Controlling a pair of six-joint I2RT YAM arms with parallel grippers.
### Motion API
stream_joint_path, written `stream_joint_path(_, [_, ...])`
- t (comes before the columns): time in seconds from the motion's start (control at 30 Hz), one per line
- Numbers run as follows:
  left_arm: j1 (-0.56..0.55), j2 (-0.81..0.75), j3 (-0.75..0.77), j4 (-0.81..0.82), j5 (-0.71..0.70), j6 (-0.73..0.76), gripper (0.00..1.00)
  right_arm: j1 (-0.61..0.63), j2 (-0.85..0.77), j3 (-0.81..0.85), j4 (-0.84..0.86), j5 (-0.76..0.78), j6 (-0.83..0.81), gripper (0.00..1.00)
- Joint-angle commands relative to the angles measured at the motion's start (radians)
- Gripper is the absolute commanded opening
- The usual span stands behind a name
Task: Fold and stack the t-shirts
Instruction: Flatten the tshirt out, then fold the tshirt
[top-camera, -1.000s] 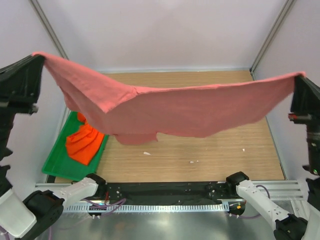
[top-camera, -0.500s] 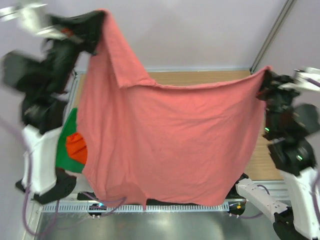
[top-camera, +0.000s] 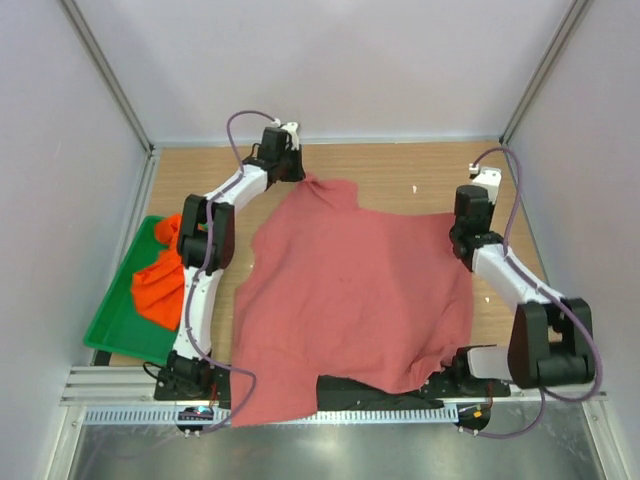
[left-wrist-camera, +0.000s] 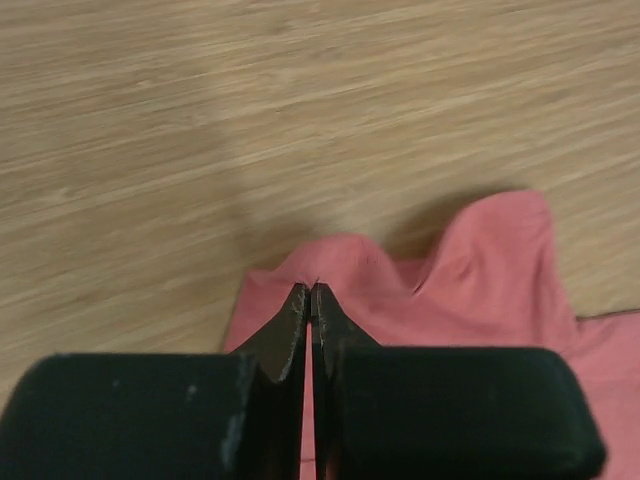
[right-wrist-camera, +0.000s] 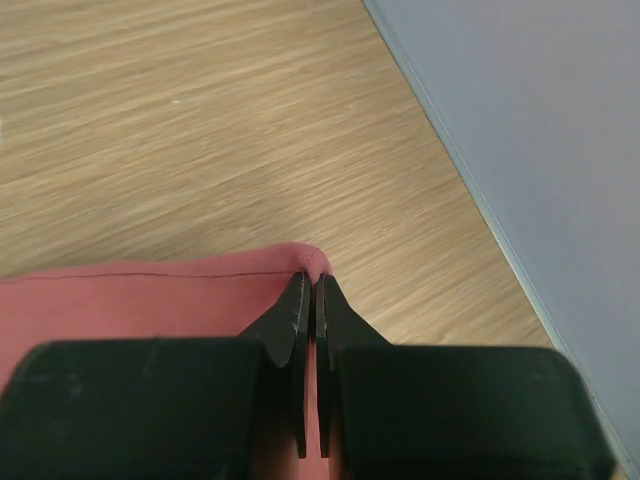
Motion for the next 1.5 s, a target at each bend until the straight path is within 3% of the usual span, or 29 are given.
stream_joint_path(0.0, [0.031,0.029,0.195,0.156,0.053,-0.049,0.0,-0.102,0.141,0.053,0.222,-0.143,0.061,0.01])
stream_joint_path(0.23, [0.076,0.17,0.373,0.153,0.057,-0.103,0.0,-0.221,0.362,0.19,0.263,-0.375,-0.021,0.01])
stream_joint_path(0.37, [0.117,0.202,0.439,0.172,0.044,-0.152,0.0,-0.29,0.516,0.355,0.212,-0.571,-0.019,0.02])
stream_joint_path(0.47, [0.151,0.227,0.489,0.196,0.052,-0.201,0.0,-0.301,0.641,0.538,0.101,-0.617,-0.019,0.03])
stream_joint_path(0.67, [0.162,0.25,0.511,0.205,0.078,-0.218,0.0,-0.299,0.702,0.632,0.058,-0.663,-0.002,0.07])
stream_joint_path(0.83, [0.162,0.227,0.455,0.202,0.106,-0.238,0.0,-0.301,0.683,0.645,0.033,-0.699,-0.001,0.09])
stream_joint_path(1.0, [0.162,0.133,0.382,0.172,0.127,-0.241,0.0,-0.301,0.615,0.635,-0.094,-0.676,-0.016,0.08])
stream_joint_path(1.47, [0.166,-0.261,-0.099,0.006,-0.002,-0.276,0.0,-0.299,0.49,0.544,-0.264,-0.639,0.013,0.11])
